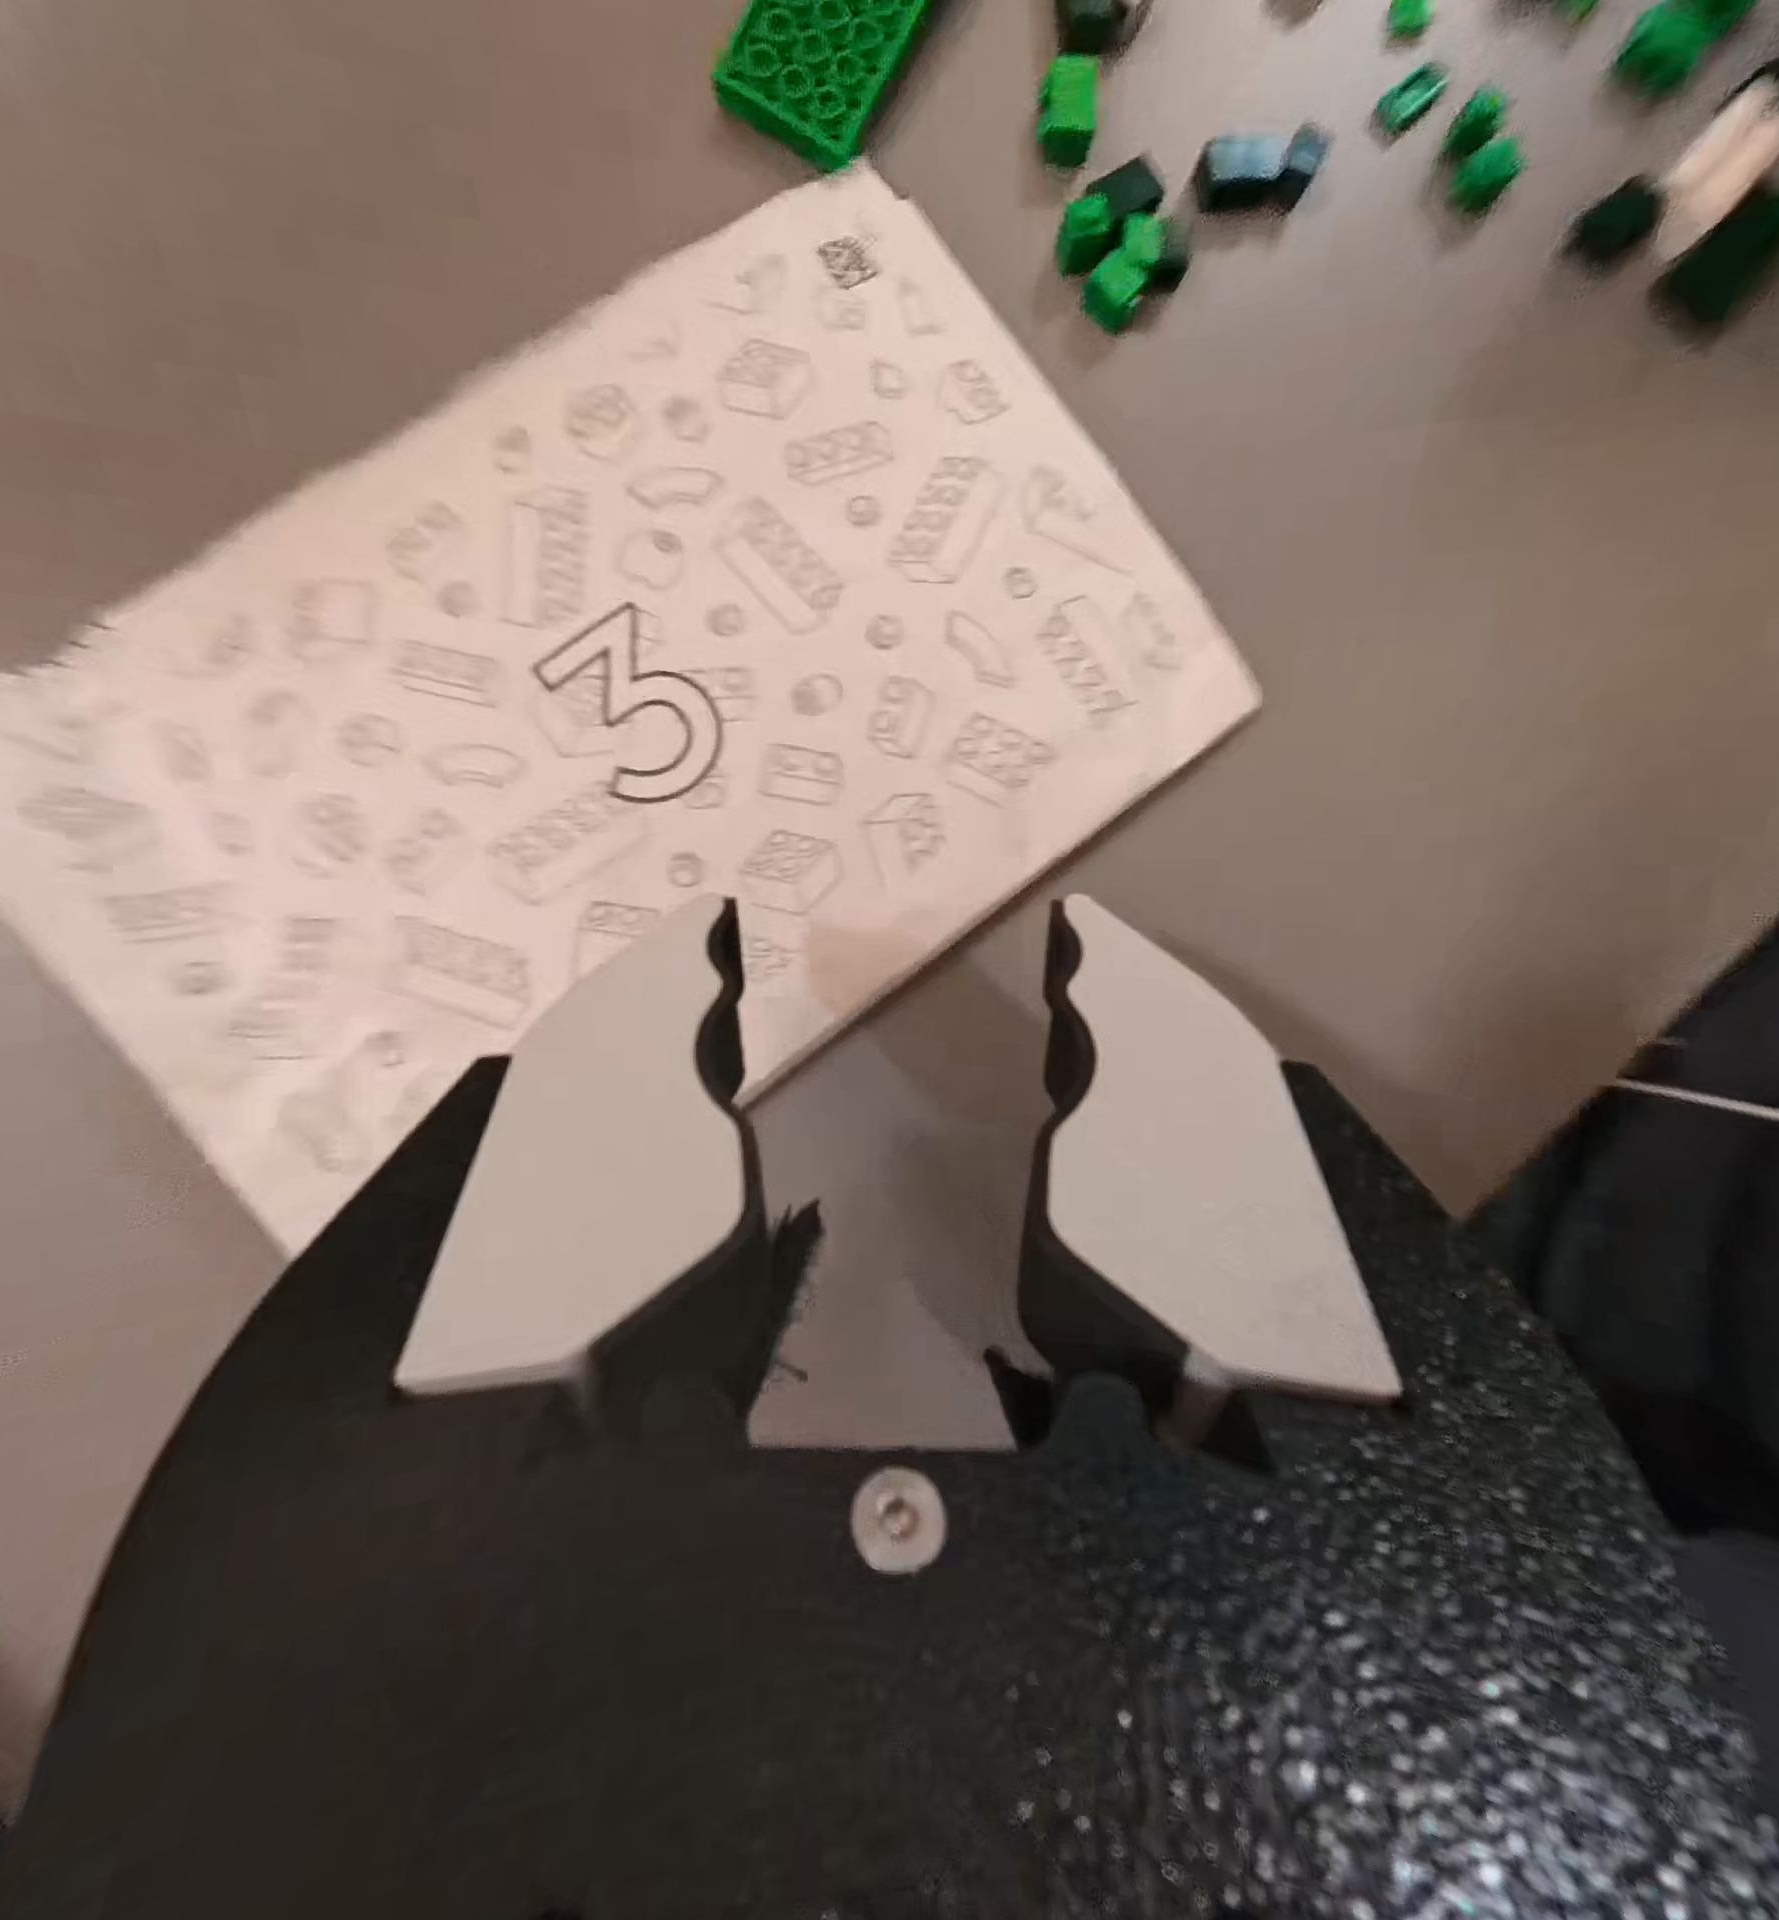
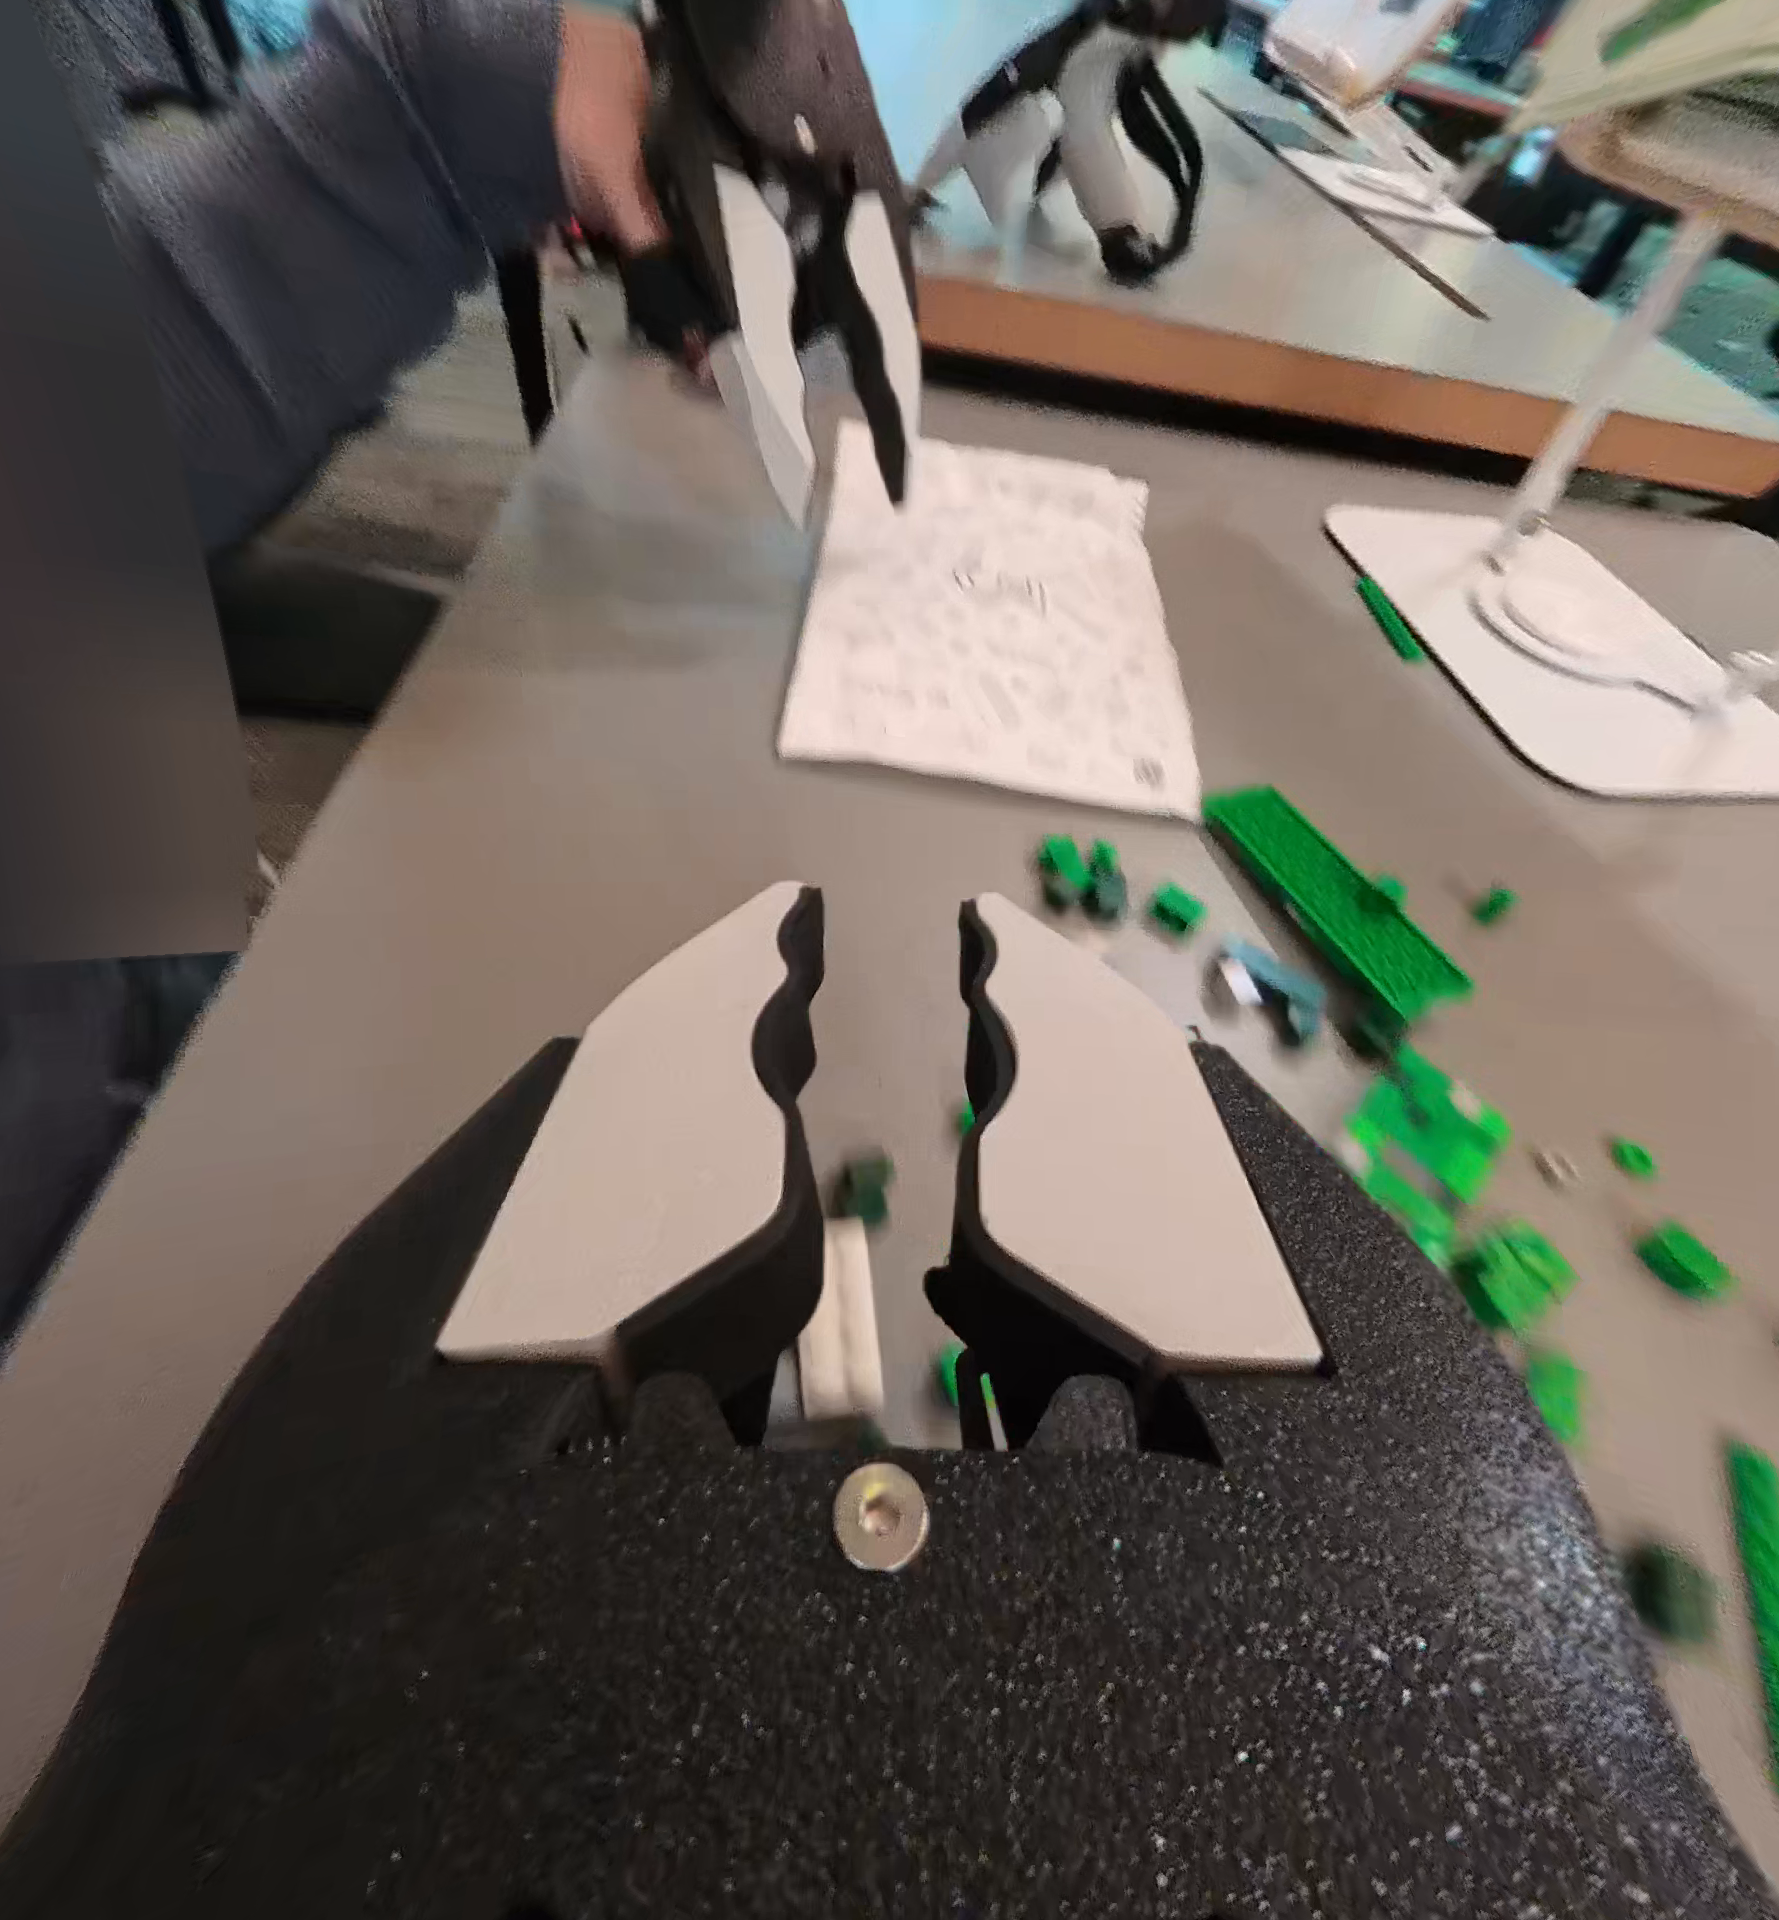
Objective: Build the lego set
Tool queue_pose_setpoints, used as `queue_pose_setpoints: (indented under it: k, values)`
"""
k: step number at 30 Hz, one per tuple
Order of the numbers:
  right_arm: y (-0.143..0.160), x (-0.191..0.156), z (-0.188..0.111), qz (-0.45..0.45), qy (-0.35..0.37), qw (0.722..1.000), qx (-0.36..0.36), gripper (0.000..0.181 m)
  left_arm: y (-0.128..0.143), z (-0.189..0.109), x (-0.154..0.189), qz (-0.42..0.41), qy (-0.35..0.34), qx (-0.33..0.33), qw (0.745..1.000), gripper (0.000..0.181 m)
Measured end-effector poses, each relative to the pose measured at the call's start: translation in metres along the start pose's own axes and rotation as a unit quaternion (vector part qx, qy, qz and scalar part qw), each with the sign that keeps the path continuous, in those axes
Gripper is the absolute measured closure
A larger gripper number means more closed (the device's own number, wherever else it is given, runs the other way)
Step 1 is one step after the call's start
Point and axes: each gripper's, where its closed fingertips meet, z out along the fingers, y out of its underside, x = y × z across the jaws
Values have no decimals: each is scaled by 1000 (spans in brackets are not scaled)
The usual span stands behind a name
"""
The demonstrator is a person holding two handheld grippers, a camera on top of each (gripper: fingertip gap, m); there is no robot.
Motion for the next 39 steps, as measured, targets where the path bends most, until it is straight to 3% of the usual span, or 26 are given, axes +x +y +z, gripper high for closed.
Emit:
queue_pose_setpoints:
  k: [1, 3, 8, 10, 12, 15, 19, 22, 23, 26, 28, 32, 39]
  values:
    - [-11, -4, 17, 9, -19, 1000, 1, 154, 0, 0, 2, -16, 14, 2, 1000, 125]
    - [-21, -10, 53, 17, -58, 997, -45, 144, 3, -2, 2, -20, 12, -7, 1000, 122]
    - [-9, -11, 123, 78, -135, 966, -206, 113, 7, -7, 9, -51, 25, -22, 998, 122]
    - [1, -9, 136, 90, -142, 954, -249, 104, 16, -4, 21, -102, 68, -45, 991, 127]
    - [7, -9, 145, 93, -146, 947, -269, 100, 26, -1, 34, -166, 125, -71, 976, 116]
    - [17, -15, 149, 100, -156, 935, -302, 100, 32, 0, 34, -192, 151, -67, 967, 112]
    - [7, -36, 159, 124, -174, 936, -280, 95, 35, -6, 19, -185, 102, -60, 975, 107]
    - [-10, -75, 166, 151, -245, 928, -236, 93, 35, -11, 9, -182, 58, -59, 980, 108]
    - [-16, -74, 167, 149, -238, 934, -219, 93, 37, -13, 8, -186, 50, -62, 979, 108]
    - [-20, -27, 164, 142, -114, 967, -178, 96, 40, -23, 11, -187, 37, -67, 979, 109]
    - [-8, -8, 155, 155, -68, 966, -196, 98, 37, -29, 13, -180, 31, -58, 982, 112]
    - [16, -6, 154, 154, -65, 953, -253, 100, 34, -35, 10, -159, -2, -58, 986, 116]
    - [-4, -34, 192, 144, -131, 950, -243, 101, 36, -42, -7, -140, -63, -60, 986, 118]
